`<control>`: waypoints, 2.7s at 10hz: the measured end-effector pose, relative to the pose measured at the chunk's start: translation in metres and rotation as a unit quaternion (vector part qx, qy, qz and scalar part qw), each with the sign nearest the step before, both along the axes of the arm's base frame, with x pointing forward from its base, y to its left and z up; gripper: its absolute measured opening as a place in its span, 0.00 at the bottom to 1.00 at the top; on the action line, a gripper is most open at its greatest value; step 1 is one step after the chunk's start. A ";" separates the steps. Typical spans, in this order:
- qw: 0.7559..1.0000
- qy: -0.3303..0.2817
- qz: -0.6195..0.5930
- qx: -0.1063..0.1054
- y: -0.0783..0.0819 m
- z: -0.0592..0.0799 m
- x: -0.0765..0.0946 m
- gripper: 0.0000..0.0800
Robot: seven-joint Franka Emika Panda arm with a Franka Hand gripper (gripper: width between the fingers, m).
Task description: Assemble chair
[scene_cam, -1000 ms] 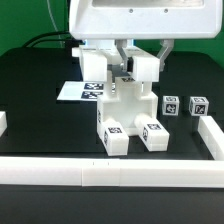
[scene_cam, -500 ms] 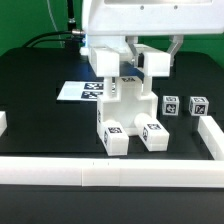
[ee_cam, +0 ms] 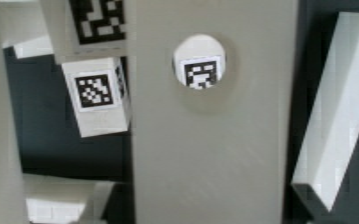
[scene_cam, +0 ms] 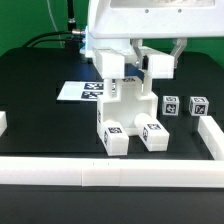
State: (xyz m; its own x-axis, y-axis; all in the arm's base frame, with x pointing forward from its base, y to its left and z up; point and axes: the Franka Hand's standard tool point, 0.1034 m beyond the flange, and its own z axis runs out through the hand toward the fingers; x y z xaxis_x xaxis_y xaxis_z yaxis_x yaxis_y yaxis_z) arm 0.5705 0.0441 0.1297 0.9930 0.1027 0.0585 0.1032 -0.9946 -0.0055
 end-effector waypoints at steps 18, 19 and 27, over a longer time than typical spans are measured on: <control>1.000 -0.004 0.002 0.001 0.006 -0.003 -0.010 0.36; 1.000 -0.004 0.004 0.001 0.006 -0.003 -0.010 0.36; 0.999 -0.007 0.050 -0.002 0.005 -0.003 -0.009 0.36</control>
Offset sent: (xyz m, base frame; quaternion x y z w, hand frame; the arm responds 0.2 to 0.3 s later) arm -0.0116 0.0050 -0.0045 -0.0052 -0.0020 0.0069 1.0000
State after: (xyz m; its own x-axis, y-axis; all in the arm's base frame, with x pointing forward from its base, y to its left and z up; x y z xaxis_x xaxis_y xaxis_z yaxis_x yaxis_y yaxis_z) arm 0.5618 0.0491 0.1268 0.9768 0.2019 0.0715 0.2024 -0.9793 0.0007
